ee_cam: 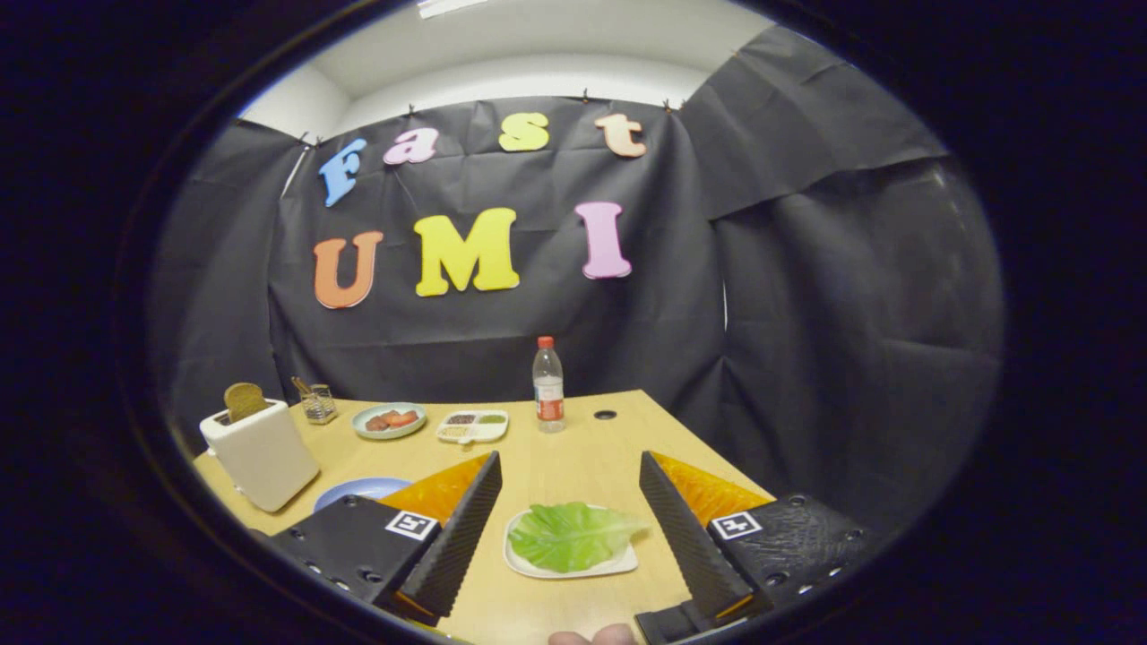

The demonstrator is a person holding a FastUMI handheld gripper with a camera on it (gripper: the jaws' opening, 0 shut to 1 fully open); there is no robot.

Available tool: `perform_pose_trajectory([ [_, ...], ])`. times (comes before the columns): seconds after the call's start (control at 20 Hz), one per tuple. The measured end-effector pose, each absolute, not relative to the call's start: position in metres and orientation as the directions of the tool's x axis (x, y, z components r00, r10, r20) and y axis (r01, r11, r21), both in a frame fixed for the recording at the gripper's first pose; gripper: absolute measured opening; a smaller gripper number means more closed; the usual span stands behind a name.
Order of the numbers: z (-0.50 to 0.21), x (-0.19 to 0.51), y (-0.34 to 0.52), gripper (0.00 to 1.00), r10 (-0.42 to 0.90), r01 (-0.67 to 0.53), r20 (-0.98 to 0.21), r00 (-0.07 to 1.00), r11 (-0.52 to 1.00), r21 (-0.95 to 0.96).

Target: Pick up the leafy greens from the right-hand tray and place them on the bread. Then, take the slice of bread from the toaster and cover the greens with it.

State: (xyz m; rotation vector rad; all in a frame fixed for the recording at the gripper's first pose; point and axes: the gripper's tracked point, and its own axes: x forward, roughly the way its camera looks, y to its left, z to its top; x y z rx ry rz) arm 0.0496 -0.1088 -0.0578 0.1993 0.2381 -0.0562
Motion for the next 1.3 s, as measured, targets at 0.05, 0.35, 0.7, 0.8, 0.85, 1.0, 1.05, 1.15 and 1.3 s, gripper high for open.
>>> perform_pose_trajectory([
  [0.05,-0.07,0.055,-0.114,0.94,-0.026,0.088,-0.273,0.962,0.972,0.217],
  [0.35,-0.143,0.083,-0.138,0.96,0.037,0.199,-0.489,0.872,0.885,0.422],
  [0.7,-0.196,0.106,-0.149,0.96,0.073,0.315,-0.587,0.806,0.788,0.529],
  [0.8,-0.202,0.116,-0.147,0.96,0.091,0.326,-0.592,0.801,0.763,0.558],
  [0.85,-0.204,0.121,-0.144,0.96,0.106,0.33,-0.593,0.799,0.746,0.578],
  [1.0,-0.21,0.13,-0.137,0.93,0.14,0.344,-0.594,0.792,0.701,0.625],
  [1.05,-0.215,0.132,-0.137,0.91,0.148,0.349,-0.595,0.79,0.69,0.634],
  [1.15,-0.218,0.131,-0.142,0.76,0.137,0.375,-0.607,0.783,0.675,0.636],
  [1.3,-0.226,0.137,-0.151,0.42,0.111,0.399,-0.619,0.777,0.673,0.622],
])
